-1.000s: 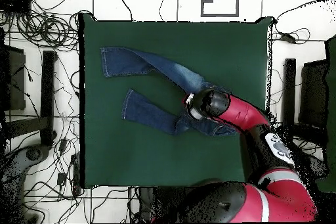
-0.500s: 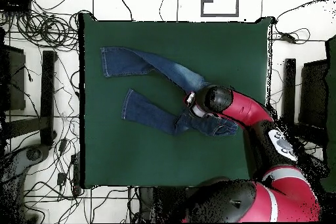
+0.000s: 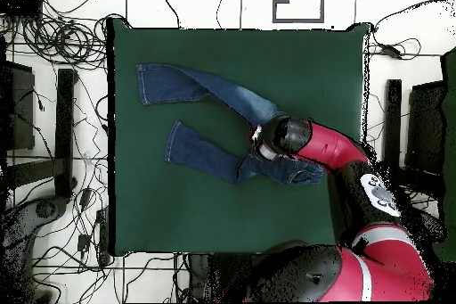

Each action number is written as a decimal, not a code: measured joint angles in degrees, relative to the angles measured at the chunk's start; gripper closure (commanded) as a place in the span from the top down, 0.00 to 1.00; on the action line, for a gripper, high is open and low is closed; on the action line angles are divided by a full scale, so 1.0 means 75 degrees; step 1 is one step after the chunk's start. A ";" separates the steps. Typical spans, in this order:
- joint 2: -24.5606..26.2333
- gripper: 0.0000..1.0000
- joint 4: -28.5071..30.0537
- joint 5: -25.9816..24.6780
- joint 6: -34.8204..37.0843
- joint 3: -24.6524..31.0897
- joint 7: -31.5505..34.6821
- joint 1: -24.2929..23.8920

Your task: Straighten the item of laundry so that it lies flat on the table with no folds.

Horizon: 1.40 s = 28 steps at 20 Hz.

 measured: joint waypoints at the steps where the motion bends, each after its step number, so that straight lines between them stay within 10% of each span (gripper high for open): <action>1: -0.0009 1.00 0.0000 -0.0049 -0.0014 0.0000 0.0000 0.0013; 28: -0.0261 1.00 -0.0948 -0.1593 -0.1426 -0.0267 -0.0002 0.0163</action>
